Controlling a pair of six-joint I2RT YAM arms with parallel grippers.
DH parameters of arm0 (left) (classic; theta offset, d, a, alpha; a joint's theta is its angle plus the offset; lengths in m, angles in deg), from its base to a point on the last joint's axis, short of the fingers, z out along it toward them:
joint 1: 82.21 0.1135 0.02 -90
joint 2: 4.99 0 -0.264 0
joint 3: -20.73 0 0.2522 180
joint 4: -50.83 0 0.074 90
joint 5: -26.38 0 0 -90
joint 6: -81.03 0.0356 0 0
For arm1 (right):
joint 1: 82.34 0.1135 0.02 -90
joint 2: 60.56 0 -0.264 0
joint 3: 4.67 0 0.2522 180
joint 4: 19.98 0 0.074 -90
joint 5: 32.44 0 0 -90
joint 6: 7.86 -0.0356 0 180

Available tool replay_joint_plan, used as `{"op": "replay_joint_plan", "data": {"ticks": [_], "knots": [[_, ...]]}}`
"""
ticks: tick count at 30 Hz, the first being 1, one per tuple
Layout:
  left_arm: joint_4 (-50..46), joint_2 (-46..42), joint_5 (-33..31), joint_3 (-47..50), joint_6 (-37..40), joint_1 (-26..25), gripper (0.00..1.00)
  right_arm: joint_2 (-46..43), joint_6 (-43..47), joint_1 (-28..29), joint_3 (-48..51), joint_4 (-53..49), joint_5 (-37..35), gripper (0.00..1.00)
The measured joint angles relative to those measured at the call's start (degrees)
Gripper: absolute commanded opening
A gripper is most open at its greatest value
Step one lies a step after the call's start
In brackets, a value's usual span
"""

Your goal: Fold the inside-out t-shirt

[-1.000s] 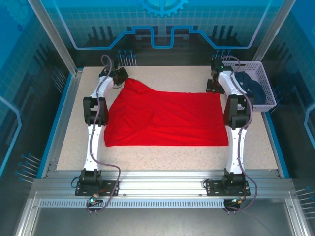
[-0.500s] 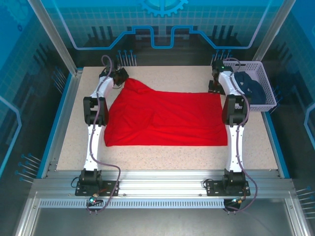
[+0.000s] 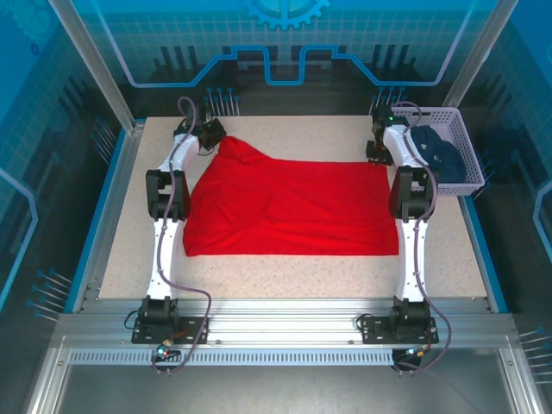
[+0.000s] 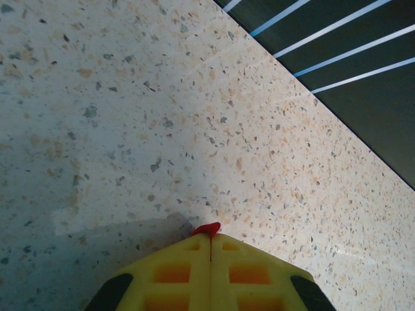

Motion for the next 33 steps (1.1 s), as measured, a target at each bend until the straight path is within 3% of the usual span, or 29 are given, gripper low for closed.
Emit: {"op": "replay_joint_plan", "data": {"ticks": [7, 16, 33], "knots": [[0.02, -3.82, 1.60, 1.46, 0.04, -0.02, 0.00, 0.00, 3.39, 0.00, 0.00, 1.84, 0.02, 0.15], [0.87, -15.91, 3.45, 9.05, 1.55, -0.81, 0.00, -2.91, 8.11, 0.02, 5.05, 6.01, 0.52, 0.07], [4.83, -43.60, 4.57, 44.65, 2.75, -2.32, 0.00, -26.34, 12.15, -0.42, 32.24, 17.35, 5.95, 0.07]]}}
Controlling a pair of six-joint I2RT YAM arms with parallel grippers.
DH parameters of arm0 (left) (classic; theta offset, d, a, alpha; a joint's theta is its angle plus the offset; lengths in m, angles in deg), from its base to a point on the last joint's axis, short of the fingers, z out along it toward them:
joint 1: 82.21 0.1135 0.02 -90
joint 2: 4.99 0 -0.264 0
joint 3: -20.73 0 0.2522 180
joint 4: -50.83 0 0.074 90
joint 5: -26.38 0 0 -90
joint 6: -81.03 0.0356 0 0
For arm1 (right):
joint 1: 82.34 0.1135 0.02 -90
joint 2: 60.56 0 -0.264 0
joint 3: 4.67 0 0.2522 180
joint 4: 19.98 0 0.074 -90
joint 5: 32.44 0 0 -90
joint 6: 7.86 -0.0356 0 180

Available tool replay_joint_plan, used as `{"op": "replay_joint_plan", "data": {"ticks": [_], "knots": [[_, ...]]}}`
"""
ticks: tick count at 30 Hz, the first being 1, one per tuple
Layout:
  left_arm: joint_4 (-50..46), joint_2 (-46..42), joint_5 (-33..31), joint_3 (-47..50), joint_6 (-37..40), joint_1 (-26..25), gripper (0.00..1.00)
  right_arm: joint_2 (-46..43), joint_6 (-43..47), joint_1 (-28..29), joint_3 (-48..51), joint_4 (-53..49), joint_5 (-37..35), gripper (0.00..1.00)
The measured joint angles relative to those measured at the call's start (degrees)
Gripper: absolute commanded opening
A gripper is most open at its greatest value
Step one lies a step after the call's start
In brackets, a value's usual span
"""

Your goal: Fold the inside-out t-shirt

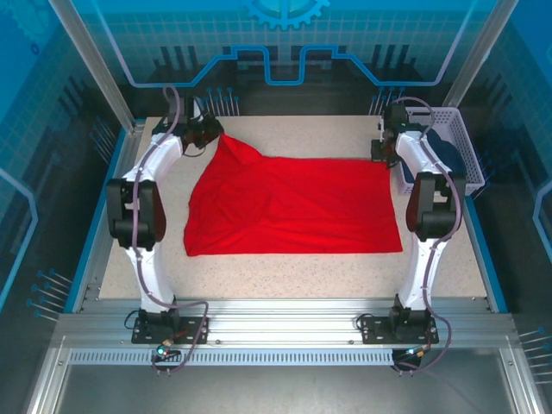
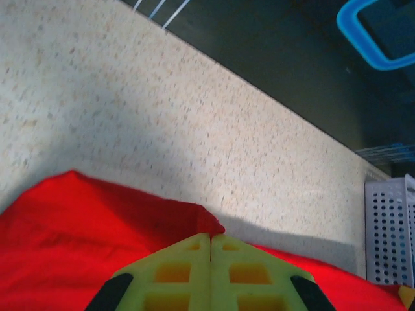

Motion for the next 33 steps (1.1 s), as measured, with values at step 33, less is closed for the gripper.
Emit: {"op": "replay_joint_plan", "data": {"ticks": [33], "knots": [[0.70, -28.41, 3.63, 31.23, -4.90, 0.00, 0.00, -13.09, 1.01, -1.46, 13.97, -1.81, 1.97, 0.07]]}}
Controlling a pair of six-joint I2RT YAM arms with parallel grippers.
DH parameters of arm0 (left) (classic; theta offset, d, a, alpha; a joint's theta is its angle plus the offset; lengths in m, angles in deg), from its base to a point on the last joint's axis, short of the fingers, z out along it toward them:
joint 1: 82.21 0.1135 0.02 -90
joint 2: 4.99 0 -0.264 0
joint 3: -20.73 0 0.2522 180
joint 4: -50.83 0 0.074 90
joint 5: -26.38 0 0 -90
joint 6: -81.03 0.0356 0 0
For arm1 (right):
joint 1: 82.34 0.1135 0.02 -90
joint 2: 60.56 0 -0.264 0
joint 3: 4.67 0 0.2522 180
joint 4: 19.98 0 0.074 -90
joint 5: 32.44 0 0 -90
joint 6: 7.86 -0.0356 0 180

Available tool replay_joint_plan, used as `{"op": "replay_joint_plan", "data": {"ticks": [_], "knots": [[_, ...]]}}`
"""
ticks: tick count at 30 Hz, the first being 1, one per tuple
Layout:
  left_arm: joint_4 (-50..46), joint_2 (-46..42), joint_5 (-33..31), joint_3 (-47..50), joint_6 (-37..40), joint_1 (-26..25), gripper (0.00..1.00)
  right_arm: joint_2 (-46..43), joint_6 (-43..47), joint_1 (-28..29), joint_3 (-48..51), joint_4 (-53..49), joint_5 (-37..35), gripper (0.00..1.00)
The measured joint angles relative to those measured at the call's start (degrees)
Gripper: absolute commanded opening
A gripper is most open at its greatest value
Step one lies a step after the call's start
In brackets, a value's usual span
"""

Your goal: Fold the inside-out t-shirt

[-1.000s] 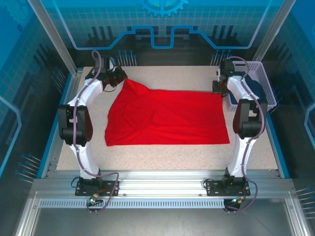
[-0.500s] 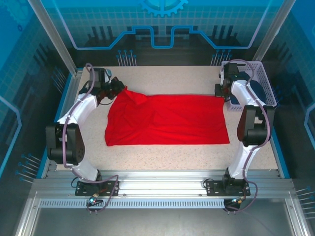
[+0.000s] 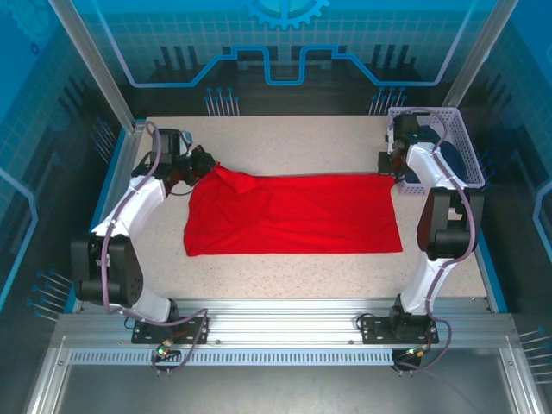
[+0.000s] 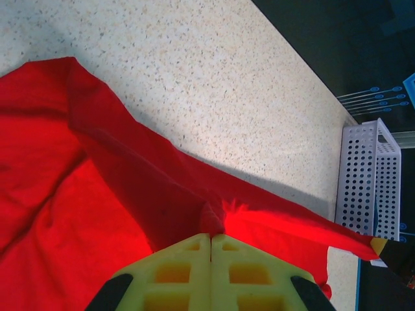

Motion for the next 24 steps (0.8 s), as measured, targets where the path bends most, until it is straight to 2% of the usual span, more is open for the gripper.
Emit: {"op": "replay_joint_plan", "data": {"ticks": [10, 24], "knots": [[-1.62, -2.95, 1.29, 3.43, 0.02, 0.00, 0.00, -0.31, 0.00, 0.00, 2.25, -1.57, -4.22, 0.07], [-4.59, -7.76, 1.27, 5.53, 0.61, 0.00, 0.00, -0.31, -0.26, 0.24, 5.70, -1.90, -6.49, 0.07]]}}
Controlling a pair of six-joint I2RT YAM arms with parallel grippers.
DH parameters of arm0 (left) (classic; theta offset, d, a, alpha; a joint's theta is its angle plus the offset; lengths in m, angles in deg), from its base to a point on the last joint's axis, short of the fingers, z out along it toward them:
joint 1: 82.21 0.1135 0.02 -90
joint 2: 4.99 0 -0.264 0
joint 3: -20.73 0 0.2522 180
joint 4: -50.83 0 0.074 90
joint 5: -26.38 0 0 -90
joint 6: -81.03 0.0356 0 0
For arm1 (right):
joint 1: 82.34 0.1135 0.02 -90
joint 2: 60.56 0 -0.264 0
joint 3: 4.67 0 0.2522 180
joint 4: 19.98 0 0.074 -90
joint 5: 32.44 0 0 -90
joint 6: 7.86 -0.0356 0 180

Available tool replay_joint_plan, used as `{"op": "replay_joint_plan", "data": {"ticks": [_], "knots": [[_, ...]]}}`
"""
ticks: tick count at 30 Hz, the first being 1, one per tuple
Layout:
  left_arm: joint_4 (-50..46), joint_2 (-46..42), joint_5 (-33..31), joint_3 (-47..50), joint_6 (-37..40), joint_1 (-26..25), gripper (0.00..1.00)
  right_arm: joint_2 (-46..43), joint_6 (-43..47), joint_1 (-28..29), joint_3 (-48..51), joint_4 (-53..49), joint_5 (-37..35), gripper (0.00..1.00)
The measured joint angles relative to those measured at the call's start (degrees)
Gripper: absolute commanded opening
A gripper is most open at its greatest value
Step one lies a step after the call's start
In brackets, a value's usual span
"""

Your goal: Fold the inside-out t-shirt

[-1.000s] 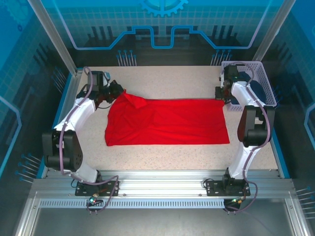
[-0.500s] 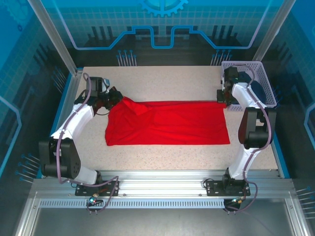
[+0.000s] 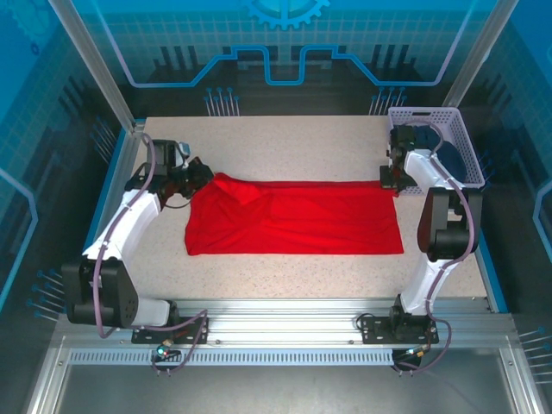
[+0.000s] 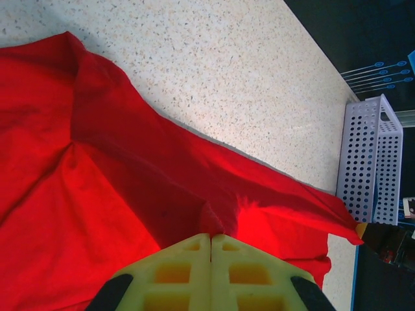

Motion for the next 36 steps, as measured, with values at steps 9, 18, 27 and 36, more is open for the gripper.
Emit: {"op": "replay_joint_plan", "data": {"ticks": [9, 18, 27, 36], "knots": [[-0.79, -0.44, -0.02, 3.04, 0.68, 0.00, 0.00, 0.02, -0.22, 0.68, 1.09, 0.02, -1.44, 0.08], [-0.57, -0.44, -0.02, 4.11, 1.05, 0.00, 0.00, 0.02, -1.79, 1.75, 3.93, 0.22, -4.20, 0.19], [-0.42, -0.81, 0.26, 8.92, 1.03, 0.00, 0.00, -2.12, -4.09, 2.69, 7.48, 0.26, -6.25, 0.34], [0.11, -0.94, 1.14, 9.75, 0.87, 0.00, 0.00, -1.64, -4.70, 14.27, 6.25, 4.11, 5.38, 0.35]]}}
